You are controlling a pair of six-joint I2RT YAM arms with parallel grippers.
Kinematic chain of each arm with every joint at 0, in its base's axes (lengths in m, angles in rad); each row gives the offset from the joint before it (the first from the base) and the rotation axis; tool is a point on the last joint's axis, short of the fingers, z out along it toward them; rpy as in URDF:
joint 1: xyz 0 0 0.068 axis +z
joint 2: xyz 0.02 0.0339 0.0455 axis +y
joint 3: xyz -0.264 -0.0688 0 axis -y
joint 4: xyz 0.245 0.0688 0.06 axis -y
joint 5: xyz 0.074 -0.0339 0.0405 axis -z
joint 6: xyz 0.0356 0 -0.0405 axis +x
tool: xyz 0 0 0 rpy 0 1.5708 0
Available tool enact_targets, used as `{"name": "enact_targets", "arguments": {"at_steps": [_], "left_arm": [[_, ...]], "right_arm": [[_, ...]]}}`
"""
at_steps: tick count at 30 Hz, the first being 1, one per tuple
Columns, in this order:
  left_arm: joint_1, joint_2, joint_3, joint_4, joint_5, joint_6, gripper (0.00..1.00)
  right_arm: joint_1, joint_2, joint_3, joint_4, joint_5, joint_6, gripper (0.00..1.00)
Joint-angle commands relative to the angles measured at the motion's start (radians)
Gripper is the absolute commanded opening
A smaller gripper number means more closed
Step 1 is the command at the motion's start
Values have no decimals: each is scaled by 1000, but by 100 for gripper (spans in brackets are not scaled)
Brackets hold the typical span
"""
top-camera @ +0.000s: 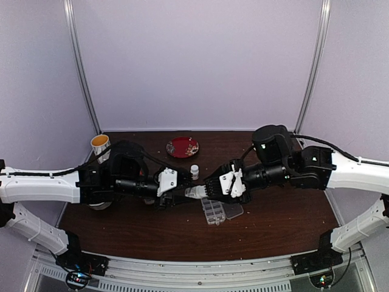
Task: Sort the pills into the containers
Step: Screw the lid of the pill bottle onto the pill bottle.
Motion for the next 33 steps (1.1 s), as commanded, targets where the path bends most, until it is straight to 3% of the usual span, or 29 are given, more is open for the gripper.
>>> {"name": "enact_targets", "arguments": {"at_steps": [1, 4, 8, 15, 23, 33], "left_arm": [[-5, -17, 29, 39, 18, -13, 0], [-5, -16, 31, 41, 19, -15, 0], [-7, -19, 31, 39, 19, -17, 0], [-7, -21, 29, 41, 18, -21, 0], [-7, -24, 26, 45, 23, -26, 0], [-8, -29, 17, 59, 17, -26, 0]], "right_arm": [[15, 15, 30, 2, 33, -10, 46], [20, 16, 26, 6, 37, -10, 46], [22, 15, 29, 15, 39, -3, 37], [26, 22, 32, 11, 49, -13, 43], [32, 32, 39, 12, 48, -8, 41], [36, 49, 68, 4, 55, 88, 13]]}}
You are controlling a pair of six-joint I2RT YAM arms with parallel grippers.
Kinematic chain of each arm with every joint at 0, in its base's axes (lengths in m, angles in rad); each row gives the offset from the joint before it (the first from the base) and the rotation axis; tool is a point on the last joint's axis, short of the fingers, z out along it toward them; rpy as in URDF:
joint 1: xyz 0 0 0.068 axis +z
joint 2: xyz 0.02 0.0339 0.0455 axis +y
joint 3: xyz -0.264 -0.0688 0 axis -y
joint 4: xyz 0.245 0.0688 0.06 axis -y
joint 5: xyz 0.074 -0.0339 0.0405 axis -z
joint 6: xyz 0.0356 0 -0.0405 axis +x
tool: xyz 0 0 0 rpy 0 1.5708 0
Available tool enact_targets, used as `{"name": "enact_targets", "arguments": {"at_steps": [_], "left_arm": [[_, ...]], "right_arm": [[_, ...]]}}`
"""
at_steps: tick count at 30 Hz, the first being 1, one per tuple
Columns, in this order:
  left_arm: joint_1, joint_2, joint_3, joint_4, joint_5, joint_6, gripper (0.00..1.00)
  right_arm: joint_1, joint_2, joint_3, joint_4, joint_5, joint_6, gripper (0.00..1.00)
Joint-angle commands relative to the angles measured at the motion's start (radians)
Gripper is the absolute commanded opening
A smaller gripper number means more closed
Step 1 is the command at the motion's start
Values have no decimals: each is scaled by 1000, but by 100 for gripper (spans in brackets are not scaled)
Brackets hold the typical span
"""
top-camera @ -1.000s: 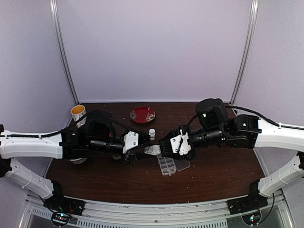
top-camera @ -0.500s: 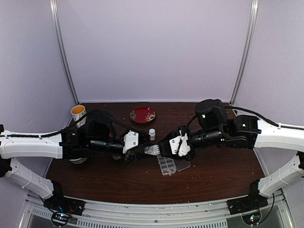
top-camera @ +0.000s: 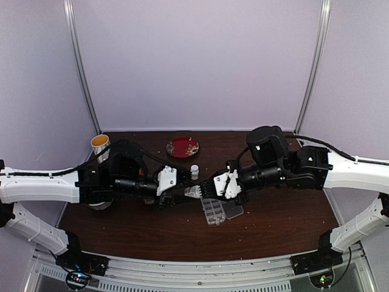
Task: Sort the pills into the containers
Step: Screw the lid of the pill bottle onto the pill bottle, then place the pill bottle at the center of the board.
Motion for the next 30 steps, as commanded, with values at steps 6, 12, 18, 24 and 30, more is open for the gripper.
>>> {"name": "enact_targets", "arguments": {"at_steps": [6, 12, 18, 24, 30], "left_arm": [[-8, -42, 0, 112, -9, 2, 0], [-8, -71, 1, 134, -23, 37, 0], [-7, -89, 5, 137, -38, 58, 0], [-7, -79, 7, 138, -57, 64, 0], [-6, -79, -15, 174, -103, 10, 48]], "right_arm": [[8, 15, 51, 19, 48, 329, 4], [7, 39, 56, 9, 23, 692, 0], [7, 90, 109, -61, -27, 976, 0], [6, 138, 211, -208, 13, 954, 0], [-38, 122, 217, -261, 14, 901, 0]]}}
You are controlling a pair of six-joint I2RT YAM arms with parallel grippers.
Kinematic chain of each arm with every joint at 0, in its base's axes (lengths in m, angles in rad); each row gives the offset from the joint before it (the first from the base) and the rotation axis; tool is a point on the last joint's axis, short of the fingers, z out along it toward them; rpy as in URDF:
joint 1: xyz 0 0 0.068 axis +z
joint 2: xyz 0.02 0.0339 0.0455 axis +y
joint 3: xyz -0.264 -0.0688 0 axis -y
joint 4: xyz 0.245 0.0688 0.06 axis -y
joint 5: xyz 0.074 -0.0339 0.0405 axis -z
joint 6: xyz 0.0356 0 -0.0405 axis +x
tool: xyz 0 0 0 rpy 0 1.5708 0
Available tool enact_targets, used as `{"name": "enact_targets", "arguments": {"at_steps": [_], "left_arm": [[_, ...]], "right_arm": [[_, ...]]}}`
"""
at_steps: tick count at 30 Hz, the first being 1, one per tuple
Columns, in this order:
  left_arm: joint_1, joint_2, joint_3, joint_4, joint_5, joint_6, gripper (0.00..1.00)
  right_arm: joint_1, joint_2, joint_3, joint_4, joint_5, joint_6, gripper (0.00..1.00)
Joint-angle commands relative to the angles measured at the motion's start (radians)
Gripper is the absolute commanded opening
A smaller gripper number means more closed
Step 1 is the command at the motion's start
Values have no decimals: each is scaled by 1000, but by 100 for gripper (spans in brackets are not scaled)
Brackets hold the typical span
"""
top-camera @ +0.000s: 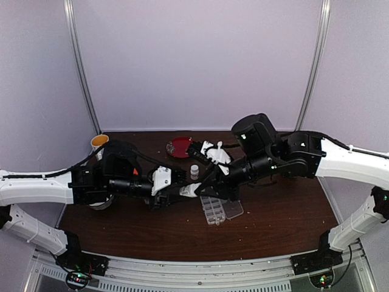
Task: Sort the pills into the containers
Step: Place the pill bottle at the center of the board.
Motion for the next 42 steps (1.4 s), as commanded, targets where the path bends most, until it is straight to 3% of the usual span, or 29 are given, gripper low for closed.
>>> {"name": "enact_targets", "arguments": {"at_steps": [1, 3, 4, 9, 12, 14, 21, 29, 37, 42], "left_arm": [[-7, -23, -8, 218, -67, 10, 68], [-7, -34, -28, 235, -96, -11, 92], [-7, -40, -39, 249, -122, -28, 97], [-6, -56, -54, 260, -247, -93, 97], [-3, -44, -47, 263, -423, -197, 97], [7, -25, -22, 224, -468, -242, 98], [45, 88, 109, 67, -490, -372, 97], [96, 256, 249, -90, -467, -499, 98], [111, 408, 417, -247, -536, -566, 98], [119, 432, 438, -247, -572, -582, 97]], "right_arm": [[-56, 3, 18, -99, 12, 70, 0], [-104, 0, 26, -150, 19, 66, 0], [-133, 0, 28, -184, 23, 66, 1], [-317, 62, 97, -440, 100, 29, 3], [-406, 91, 88, -489, 212, 34, 6], [-457, 126, 87, -514, 246, 26, 7], [-601, 296, 110, -479, 301, 30, 9], [-650, 452, 159, -397, 264, 37, 15], [-654, 491, 154, -368, 282, 30, 37], [-655, 472, 160, -352, 278, 23, 68]]}}
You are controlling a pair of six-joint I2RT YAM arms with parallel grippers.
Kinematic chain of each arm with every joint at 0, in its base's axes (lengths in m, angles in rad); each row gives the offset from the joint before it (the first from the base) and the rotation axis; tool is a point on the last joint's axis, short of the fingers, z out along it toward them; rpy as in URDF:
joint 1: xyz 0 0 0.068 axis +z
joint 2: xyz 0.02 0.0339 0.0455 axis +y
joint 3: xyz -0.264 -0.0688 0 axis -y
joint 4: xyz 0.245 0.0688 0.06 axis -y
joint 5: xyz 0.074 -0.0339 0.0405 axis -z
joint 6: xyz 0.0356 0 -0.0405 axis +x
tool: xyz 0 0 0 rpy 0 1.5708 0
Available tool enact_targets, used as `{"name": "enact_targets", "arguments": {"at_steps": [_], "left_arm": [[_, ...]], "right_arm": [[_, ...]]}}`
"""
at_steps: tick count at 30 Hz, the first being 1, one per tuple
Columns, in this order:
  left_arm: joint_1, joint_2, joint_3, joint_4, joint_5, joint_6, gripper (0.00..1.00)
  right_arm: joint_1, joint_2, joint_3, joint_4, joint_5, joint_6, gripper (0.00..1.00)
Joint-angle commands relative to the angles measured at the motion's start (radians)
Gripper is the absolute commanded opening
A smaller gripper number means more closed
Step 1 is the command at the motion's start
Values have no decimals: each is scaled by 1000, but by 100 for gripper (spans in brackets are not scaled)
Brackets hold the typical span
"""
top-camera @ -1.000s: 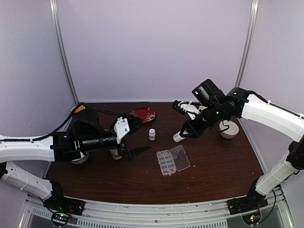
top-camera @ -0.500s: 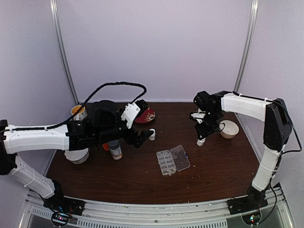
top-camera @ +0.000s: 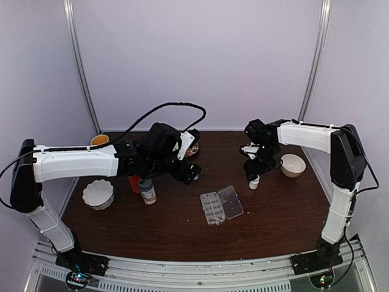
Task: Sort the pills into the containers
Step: Place the pill bottle at the center of the board, then pick up the pill bottle from the center of the board.
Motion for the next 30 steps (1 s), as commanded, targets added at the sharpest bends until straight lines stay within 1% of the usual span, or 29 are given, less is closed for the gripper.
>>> {"name": "enact_targets", "arguments": {"at_steps": [1, 5, 9, 11, 12, 13, 14, 15, 17, 19, 21, 26, 30], "left_arm": [[24, 20, 51, -24, -47, -43, 97], [51, 76, 112, -79, -18, -66, 98], [68, 151, 199, -160, -43, -113, 97], [84, 197, 260, -199, -32, -141, 94], [92, 223, 287, -216, -22, -156, 91], [102, 255, 312, -230, -5, -169, 86], [111, 284, 342, -248, 1, -186, 85], [120, 307, 363, -262, 11, -200, 84], [133, 345, 398, -273, 32, -220, 83], [147, 373, 421, -280, 46, -239, 82], [160, 406, 454, -299, 64, -261, 80], [179, 532, 601, -406, 117, -287, 74], [179, 614, 691, -459, 112, -303, 73]], "right_arm": [[-7, -20, 33, 30, 19, -4, 70], [-7, -79, 50, 28, 17, 3, 72], [-4, -231, 2, 111, 16, 24, 75], [4, -318, -57, 208, 91, 150, 76], [6, -356, -85, 244, 84, 192, 78], [7, -393, -113, 287, 48, 231, 83], [2, -426, -148, 342, 14, 270, 97], [-1, -457, -170, 363, -4, 302, 99], [-5, -513, -241, 404, -16, 323, 100], [-19, -578, -336, 482, -28, 342, 100], [-43, -623, -402, 549, -73, 361, 100], [-49, -659, -412, 498, -68, 354, 99], [-49, -693, -440, 499, -48, 343, 99]]}}
